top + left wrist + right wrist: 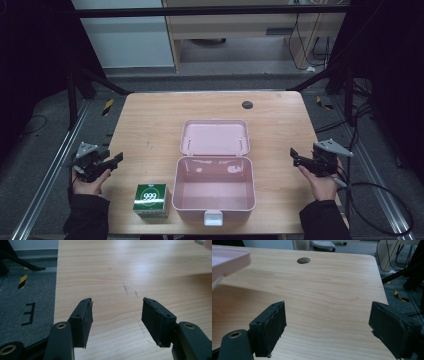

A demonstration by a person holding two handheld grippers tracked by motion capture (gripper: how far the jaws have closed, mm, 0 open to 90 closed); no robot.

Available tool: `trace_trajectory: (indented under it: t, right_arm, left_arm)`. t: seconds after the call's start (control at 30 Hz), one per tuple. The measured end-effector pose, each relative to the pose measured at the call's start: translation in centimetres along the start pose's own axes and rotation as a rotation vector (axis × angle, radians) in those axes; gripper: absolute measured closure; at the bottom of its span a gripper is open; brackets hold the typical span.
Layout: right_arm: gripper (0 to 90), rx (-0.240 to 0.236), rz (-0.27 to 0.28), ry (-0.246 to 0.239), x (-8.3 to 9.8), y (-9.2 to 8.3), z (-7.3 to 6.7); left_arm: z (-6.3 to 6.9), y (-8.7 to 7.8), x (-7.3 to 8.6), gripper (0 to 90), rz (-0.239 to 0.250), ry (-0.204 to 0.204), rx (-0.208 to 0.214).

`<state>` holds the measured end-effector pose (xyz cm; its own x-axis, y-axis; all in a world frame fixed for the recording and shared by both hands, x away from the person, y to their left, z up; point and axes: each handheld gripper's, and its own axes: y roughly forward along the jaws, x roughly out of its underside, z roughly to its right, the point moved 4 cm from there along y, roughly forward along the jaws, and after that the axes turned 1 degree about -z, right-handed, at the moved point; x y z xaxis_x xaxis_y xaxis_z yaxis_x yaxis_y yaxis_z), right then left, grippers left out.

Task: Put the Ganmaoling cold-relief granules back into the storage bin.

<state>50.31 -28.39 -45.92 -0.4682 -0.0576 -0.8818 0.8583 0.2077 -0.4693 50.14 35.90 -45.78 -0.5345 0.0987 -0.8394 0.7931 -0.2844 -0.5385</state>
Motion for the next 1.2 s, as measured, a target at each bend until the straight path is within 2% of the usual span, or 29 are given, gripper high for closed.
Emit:
trace_trajectory:
  t: [0.03, 0.07, 0.13, 0.2, 0.23, 0.27, 0.3, 0.33, 0.37, 0.43, 0.6, 0.63, 0.67, 0.83, 0.87, 0.9, 0.97, 1.0, 1.03, 1.07, 1.2]
  right_arm:
    - [14.5, 0.000, 0.000, 0.000, 0.0, 0.0, 0.0]
    - [14.4, -0.012, 0.003, -0.008, -0.1, -0.4, -0.2]
    - [14.0, -0.014, -0.001, -0.018, -0.1, -0.6, -0.3]
    - [13.4, -0.011, -0.013, -0.058, 0.1, -0.9, -0.5]
    - [13.2, -0.008, -0.021, -0.079, 0.3, -1.0, -0.6]
    - [13.1, -0.003, -0.029, -0.093, 0.4, -1.3, -0.6]
    - [13.0, -0.011, -0.029, -0.090, 0.4, -1.4, -0.6]
    - [13.0, -0.011, -0.029, -0.090, 0.4, -1.4, -0.6]
    - [13.0, -0.014, -0.025, -0.085, 0.3, -1.4, -0.6]
    - [12.8, -0.020, -0.024, -0.084, 0.1, -1.5, -0.7]
    - [12.2, -0.026, -0.028, -0.110, 0.0, -1.6, -1.1]
    - [12.0, -0.030, -0.032, -0.110, 0.0, -1.7, -1.2]
    - [11.7, -0.031, -0.032, -0.112, 0.0, -1.7, -1.2]
    - [11.1, -0.029, -0.033, -0.112, 0.1, -1.8, -1.1]
    - [10.8, -0.030, -0.038, -0.116, 0.2, -1.8, -1.1]
    - [10.8, -0.030, -0.038, -0.116, 0.2, -1.8, -1.1]
    - [10.4, -0.031, -0.042, -0.123, 0.3, -1.7, -1.1]
    - [10.3, -0.033, -0.045, -0.121, 0.4, -1.6, -1.1]
    - [10.3, -0.033, -0.045, -0.121, 0.4, -1.6, -1.1]
    - [10.0, -0.034, -0.050, -0.119, 0.5, -1.6, -1.1]
    - [9.4, -0.039, -0.055, -0.125, 0.5, -1.6, -1.2]
  left_arm:
    - [0.0, 0.0, 0.0, 39.8, 0.000, 0.000, 0.000]
    - [0.3, -0.5, -0.2, 38.8, 0.046, 0.033, 0.037]
    - [0.4, -0.8, -0.4, 38.6, 0.058, 0.047, 0.052]
    - [0.8, -1.2, -0.6, 36.0, 0.072, 0.062, 0.107]
    - [1.0, -1.3, -0.8, 35.9, 0.065, 0.076, 0.139]
    - [1.6, -1.7, -1.0, 35.9, 0.051, 0.123, 0.183]
    - [1.9, -1.9, -1.1, 35.4, 0.048, 0.158, 0.193]
    - [1.9, -1.9, -1.1, 35.1, 0.048, 0.158, 0.193]
    - [2.2, -2.2, -1.1, 35.1, 0.045, 0.188, 0.206]
    - [2.6, -2.6, -1.0, 34.7, 0.031, 0.224, 0.257]
    - [3.4, -3.5, -1.0, 34.1, -0.044, 0.305, 0.351]
    - [3.9, -3.7, -1.0, 34.0, -0.083, 0.348, 0.393]
    - [3.9, -3.7, -1.0, 33.4, -0.083, 0.348, 0.393]
    - [5.4, -4.3, -1.2, 30.4, -0.160, 0.490, 0.469]
    - [6.0, -4.5, -1.4, 29.2, -0.188, 0.540, 0.493]
    - [6.0, -4.5, -1.4, 28.6, -0.188, 0.540, 0.493]
    - [6.5, -4.7, -1.6, 27.5, -0.218, 0.581, 0.508]
    - [6.9, -4.7, -1.8, 26.5, -0.252, 0.616, 0.522]
    - [6.9, -4.7, -1.8, 25.6, -0.252, 0.616, 0.522]
    - [7.2, -4.7, -1.8, 24.9, -0.264, 0.635, 0.533]
    - [8.1, -5.0, -2.0, 22.5, -0.317, 0.730, 0.574]
